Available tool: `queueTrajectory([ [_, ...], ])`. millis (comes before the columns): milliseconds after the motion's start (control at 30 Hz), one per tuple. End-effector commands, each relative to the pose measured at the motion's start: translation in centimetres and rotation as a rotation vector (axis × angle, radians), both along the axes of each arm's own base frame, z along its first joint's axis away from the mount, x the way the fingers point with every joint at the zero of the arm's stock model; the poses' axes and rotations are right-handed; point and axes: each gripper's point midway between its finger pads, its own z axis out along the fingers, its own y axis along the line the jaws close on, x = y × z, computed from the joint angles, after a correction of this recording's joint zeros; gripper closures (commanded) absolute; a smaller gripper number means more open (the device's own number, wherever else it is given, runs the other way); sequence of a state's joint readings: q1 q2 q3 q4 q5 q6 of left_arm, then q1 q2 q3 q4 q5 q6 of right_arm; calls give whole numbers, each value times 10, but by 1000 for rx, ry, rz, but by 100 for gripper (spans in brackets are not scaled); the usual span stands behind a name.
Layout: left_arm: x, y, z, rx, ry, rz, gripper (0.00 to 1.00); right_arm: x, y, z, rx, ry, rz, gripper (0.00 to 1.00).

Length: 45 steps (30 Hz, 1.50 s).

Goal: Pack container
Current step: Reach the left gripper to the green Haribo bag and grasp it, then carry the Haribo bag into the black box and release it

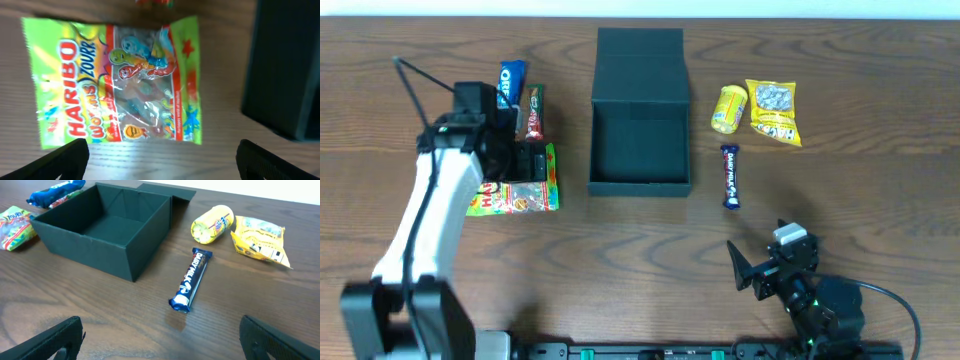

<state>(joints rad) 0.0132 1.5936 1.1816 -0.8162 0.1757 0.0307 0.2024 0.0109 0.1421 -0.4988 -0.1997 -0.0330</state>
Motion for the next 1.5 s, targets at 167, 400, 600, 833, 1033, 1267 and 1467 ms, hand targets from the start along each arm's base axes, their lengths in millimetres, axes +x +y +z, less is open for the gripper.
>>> queueTrajectory([
  [167,13,20,-50,93,93,16,5,0,0,-1,6,1,-4,1],
  [400,16,24,-78,74,140,8,5,0,0,-1,6,1,-4,1],
  [600,5,23,-116,66,244,-16,3,0,0,-1,6,1,-4,1],
  [833,-8,19,-139,37,328,4,71,0,0,-1,6,1,-4,1],
  [1033,-15,18,-136,31,364,66,94,0,0,-1,6,1,-4,1],
  [1267,-14,17,-79,32,273,66,94,0,0,-1,6,1,-4,1],
  [1467,-2,-32,41,-1,-172,-464,94,0,0,-1,6,1,-4,1],
])
